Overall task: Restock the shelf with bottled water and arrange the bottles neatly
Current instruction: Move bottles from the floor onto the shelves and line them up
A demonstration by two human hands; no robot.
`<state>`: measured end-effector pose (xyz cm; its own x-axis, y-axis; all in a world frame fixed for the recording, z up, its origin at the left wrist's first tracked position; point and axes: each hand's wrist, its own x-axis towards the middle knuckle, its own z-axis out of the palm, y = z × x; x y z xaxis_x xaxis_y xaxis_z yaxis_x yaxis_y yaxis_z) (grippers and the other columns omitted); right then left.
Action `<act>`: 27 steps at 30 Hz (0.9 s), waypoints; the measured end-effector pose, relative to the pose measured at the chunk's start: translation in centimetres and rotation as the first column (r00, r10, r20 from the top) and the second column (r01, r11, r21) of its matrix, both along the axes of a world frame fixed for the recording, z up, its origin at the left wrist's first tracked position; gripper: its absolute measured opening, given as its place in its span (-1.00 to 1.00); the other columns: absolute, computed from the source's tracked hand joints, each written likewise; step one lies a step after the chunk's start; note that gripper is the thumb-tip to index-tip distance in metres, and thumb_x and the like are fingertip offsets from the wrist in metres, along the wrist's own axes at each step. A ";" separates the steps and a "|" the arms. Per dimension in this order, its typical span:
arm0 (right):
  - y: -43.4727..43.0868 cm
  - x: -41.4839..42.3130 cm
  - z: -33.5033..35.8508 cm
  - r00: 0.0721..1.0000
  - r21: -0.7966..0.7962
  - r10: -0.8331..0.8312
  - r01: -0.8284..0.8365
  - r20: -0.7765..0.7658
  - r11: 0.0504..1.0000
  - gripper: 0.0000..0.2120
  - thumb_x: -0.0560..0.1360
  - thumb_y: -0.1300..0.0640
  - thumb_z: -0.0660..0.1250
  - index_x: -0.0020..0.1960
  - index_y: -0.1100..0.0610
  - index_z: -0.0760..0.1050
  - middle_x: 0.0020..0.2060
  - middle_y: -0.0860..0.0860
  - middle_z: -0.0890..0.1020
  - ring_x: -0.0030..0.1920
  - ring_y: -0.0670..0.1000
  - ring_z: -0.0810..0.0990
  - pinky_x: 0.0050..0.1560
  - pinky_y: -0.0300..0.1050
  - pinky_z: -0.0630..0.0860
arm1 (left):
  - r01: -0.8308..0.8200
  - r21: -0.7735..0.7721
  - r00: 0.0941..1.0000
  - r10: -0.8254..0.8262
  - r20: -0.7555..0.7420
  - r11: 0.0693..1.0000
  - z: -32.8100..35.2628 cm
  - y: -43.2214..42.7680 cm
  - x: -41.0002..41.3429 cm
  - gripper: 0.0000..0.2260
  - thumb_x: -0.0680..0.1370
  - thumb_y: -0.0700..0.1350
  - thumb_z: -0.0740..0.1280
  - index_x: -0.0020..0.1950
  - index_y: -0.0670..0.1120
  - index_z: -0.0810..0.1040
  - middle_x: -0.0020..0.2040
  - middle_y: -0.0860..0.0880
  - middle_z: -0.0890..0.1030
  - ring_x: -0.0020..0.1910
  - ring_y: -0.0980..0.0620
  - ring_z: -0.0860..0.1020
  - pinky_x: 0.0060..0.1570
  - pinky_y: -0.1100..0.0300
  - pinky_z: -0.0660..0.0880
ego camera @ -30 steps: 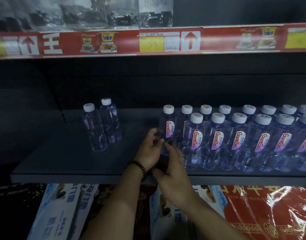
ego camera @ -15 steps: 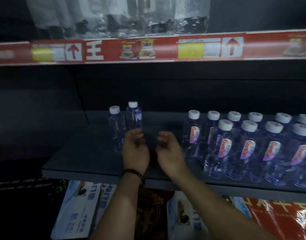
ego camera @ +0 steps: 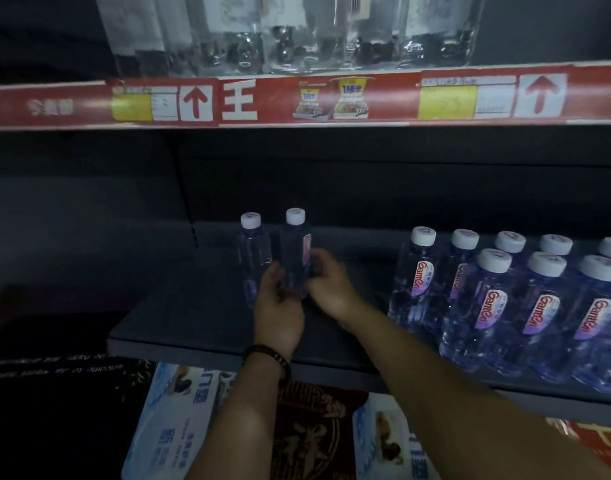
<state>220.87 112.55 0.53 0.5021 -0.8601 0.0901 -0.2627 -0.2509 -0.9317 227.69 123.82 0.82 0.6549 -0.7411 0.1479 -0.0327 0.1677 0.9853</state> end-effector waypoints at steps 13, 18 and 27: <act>10.3 -10.6 0.3 0.995 -0.102 0.021 -0.011 0.097 0.995 -0.44 0.55 0.35 0.37 0.43 -0.04 0.31 0.27 -0.10 0.59 0.29 -0.17 0.60 0.37 -0.07 0.54 | 0.249 0.073 0.920 -0.260 0.294 0.966 0.4 2.4 -1.7 -0.70 0.62 -0.24 0.41 0.27 0.10 0.62 0.15 0.16 0.70 0.16 0.23 0.64 0.16 0.24 0.58; 12.5 -15.0 -0.1 0.999 -0.099 -0.046 0.046 0.001 0.994 -0.18 0.53 0.25 0.40 0.64 -0.21 0.17 0.42 -0.10 0.38 0.38 -0.42 0.32 0.43 -0.41 0.34 | 0.346 0.140 0.888 -0.372 0.269 0.928 0.5 2.7 -4.2 -0.70 0.61 -0.16 0.46 0.29 0.16 0.62 0.18 0.09 0.70 0.12 0.05 0.71 0.12 -0.13 0.68; 13.1 -18.5 0.1 0.988 -0.016 -0.118 0.120 0.100 0.993 -0.19 0.35 0.03 0.41 0.55 -0.31 0.30 0.44 -0.08 0.46 0.46 -0.02 0.48 0.43 0.19 0.52 | 0.310 0.169 0.856 -0.352 0.378 0.936 0.2 1.4 -9.4 -0.69 0.58 0.00 0.47 0.27 0.29 0.56 0.16 0.16 0.70 0.13 0.13 0.68 0.18 -0.07 0.64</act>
<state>202.42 125.66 0.64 0.3839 -0.9105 0.1535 -0.1995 -0.2441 -0.9490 218.31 125.18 1.04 0.2697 -0.9280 0.2570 -0.3830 0.1415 0.9128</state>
